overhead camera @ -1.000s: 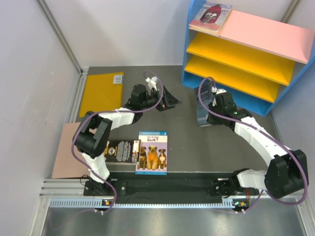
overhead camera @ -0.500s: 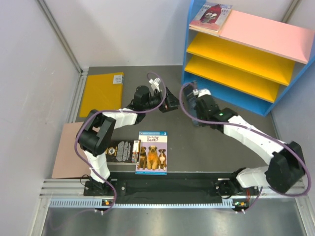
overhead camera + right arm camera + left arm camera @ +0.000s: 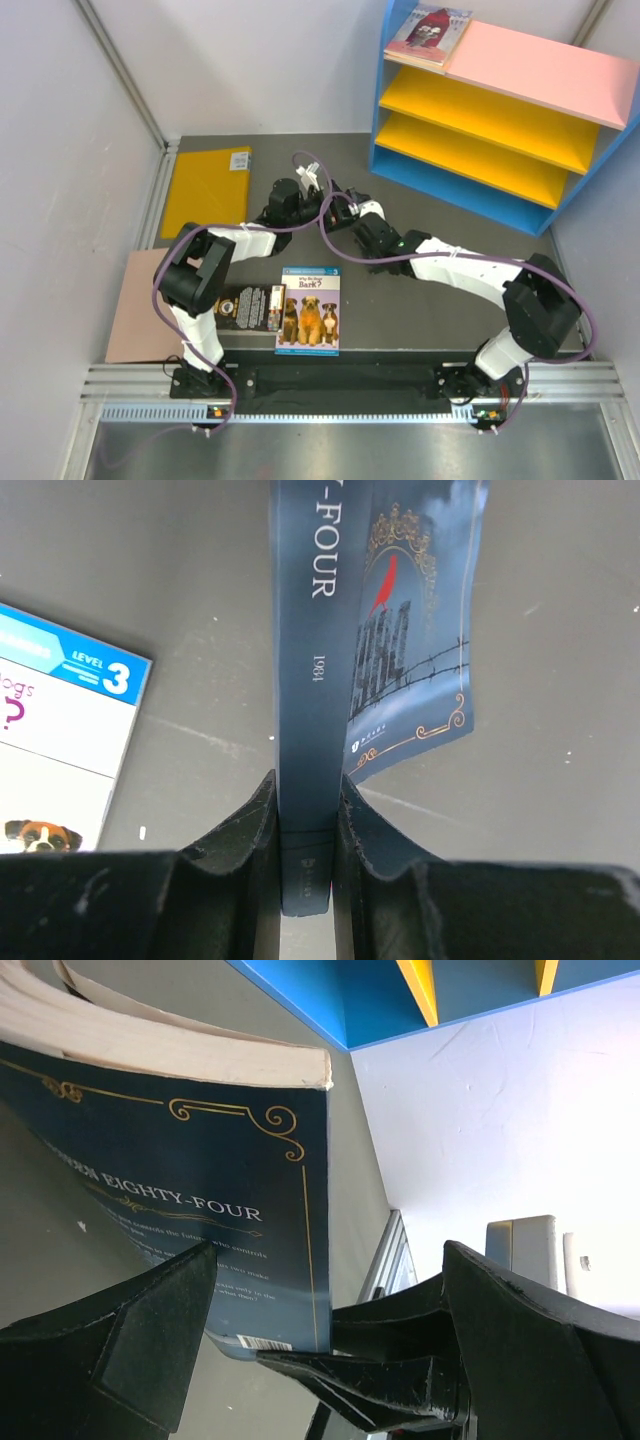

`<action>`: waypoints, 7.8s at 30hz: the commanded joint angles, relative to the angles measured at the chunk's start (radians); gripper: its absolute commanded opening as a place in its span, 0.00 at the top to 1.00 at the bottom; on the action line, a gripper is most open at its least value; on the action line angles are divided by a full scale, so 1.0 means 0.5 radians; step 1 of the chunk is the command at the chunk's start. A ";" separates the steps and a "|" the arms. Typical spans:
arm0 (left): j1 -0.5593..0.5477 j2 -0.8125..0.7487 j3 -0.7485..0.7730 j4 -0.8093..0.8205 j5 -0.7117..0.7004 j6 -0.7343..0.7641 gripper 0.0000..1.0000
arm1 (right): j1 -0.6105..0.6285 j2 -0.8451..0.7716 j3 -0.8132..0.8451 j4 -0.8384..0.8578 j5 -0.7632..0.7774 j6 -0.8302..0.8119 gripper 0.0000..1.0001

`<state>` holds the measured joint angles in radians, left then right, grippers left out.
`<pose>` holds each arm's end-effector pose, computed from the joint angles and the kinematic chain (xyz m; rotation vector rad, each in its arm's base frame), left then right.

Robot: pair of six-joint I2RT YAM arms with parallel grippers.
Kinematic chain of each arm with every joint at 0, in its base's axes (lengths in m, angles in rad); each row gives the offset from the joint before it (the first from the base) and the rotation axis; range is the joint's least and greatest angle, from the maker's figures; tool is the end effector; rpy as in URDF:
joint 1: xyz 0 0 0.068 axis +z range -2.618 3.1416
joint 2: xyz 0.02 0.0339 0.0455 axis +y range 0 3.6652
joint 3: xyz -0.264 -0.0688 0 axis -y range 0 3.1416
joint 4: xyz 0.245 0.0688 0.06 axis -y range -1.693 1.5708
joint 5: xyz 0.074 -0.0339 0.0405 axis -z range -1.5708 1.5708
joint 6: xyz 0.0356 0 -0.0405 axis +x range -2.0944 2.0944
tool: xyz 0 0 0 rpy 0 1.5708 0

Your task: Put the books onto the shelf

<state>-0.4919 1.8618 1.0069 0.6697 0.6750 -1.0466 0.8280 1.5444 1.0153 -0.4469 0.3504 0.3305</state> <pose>0.3437 -0.2094 0.2022 0.0125 2.0529 -1.6349 0.2221 0.2238 0.2166 -0.4761 2.4163 0.0483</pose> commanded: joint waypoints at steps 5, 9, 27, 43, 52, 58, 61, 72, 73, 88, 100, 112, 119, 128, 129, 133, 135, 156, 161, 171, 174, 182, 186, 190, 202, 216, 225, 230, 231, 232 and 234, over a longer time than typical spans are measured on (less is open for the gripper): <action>-0.035 0.016 0.091 0.002 0.083 0.013 0.01 | 0.114 -0.039 -0.064 0.351 -0.124 -0.011 1.00; -0.032 0.047 0.094 -0.032 0.058 0.001 0.01 | 0.163 -0.024 -0.064 0.400 -0.136 -0.057 1.00; 0.048 0.206 0.293 -0.207 0.104 -0.011 1.00 | 0.397 0.169 0.099 0.265 -0.004 -0.222 0.99; 0.122 0.154 0.287 0.123 0.334 -0.045 1.00 | 0.173 -0.550 -0.214 0.329 -0.255 0.017 0.22; 0.189 0.277 0.321 1.009 0.776 -0.492 1.00 | -0.456 -1.088 -0.539 0.443 -0.915 -0.237 0.09; 0.198 0.458 0.422 2.019 0.837 -1.201 1.00 | -0.656 -1.168 -0.628 0.464 -1.286 -0.345 0.09; 0.198 0.486 0.468 2.060 0.862 -1.269 1.00 | -0.720 -1.159 -0.644 0.501 -1.311 -0.333 0.09; 0.192 0.394 0.447 2.060 0.902 -1.248 1.00 | -0.910 -1.116 -0.736 0.792 -1.707 -0.177 0.10; 0.189 0.388 0.444 2.060 0.899 -1.248 1.00 | -0.914 -1.101 -0.742 0.817 -1.734 -0.164 0.10; 0.143 0.418 0.490 2.057 0.865 -1.233 1.00 | -0.947 -0.858 -0.622 0.839 -2.152 -0.112 1.00; 0.260 0.415 0.398 2.057 0.856 -1.199 0.01 | -0.956 -1.094 -0.426 0.548 -1.861 -0.161 1.00; 0.613 0.197 -0.181 2.057 0.767 -1.006 0.01 | -0.953 -1.202 0.025 0.286 -1.640 -0.179 1.00; 0.551 0.209 -0.519 2.060 0.721 -0.834 0.02 | -0.956 -1.021 0.527 0.250 -1.658 -0.186 1.00; 0.395 0.243 -0.685 2.054 0.699 -0.769 0.01 | -1.005 -0.521 1.367 0.041 -1.535 -0.131 1.00; 0.386 0.234 -0.704 2.057 0.696 -0.763 0.01 | -1.045 -0.433 1.436 0.014 -1.553 -0.109 1.00; 0.337 0.216 -0.731 2.048 0.702 -0.742 0.02 | -1.189 -0.224 1.755 -0.011 -1.716 0.041 1.00; 0.318 0.210 -0.744 2.023 0.705 -0.726 0.01 | -1.299 -0.129 1.908 0.034 -1.853 0.164 1.00; 0.266 0.194 -0.796 1.891 0.687 -0.653 0.01 | -1.778 0.586 2.497 1.197 -2.572 1.845 1.00; 0.254 0.194 -0.814 1.891 0.684 -0.647 0.01 | -1.861 0.682 2.590 1.280 -2.560 2.035 1.00; 0.248 0.200 -0.823 1.894 0.684 -0.643 0.01 | -1.892 0.863 2.685 1.268 -2.572 2.186 1.00; 0.244 0.200 -0.827 1.891 0.684 -0.643 0.01 | -1.892 0.881 2.682 1.241 -2.572 2.165 1.00; 0.244 0.194 -0.827 1.894 0.687 -0.647 0.02 | -1.895 0.924 2.688 1.198 -2.536 2.119 1.00; 0.248 0.191 -0.830 1.894 0.693 -0.647 0.01 | -1.895 0.945 2.703 1.191 -2.511 2.112 1.00; 0.248 0.194 -0.830 1.894 0.699 -0.647 0.01 | -1.892 0.970 2.703 1.185 -2.502 2.112 1.00; 0.248 0.200 -0.823 1.879 0.702 -0.653 0.01 | -1.843 1.056 2.706 1.158 -2.480 2.085 1.00; 0.244 0.222 -0.808 1.870 0.712 -0.656 0.01 | -1.800 1.059 2.630 1.164 -2.511 2.020 0.42; 0.244 0.231 -0.802 1.891 0.718 -0.671 0.01 | -1.806 0.989 2.571 1.038 -2.502 1.925 0.00; 0.241 0.237 -0.817 1.934 0.718 -0.689 0.01 | -1.834 0.884 2.568 0.735 -2.416 1.686 0.00; 0.244 0.240 -0.817 1.940 0.715 -0.696 0.01 | -1.846 0.872 2.565 0.698 -2.404 1.659 0.00; 0.244 0.246 -0.823 1.949 0.718 -0.699 0.01 | -1.852 0.863 2.568 0.661 -2.385 1.598 0.00; 0.241 0.249 -0.827 1.971 0.718 -0.711 0.01 | -1.874 0.829 2.571 0.554 -2.370 1.539 0.00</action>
<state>-0.3676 1.9919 0.6003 1.2873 1.0237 -1.3933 -0.0814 2.0277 2.3035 -0.0479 -0.8814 1.2266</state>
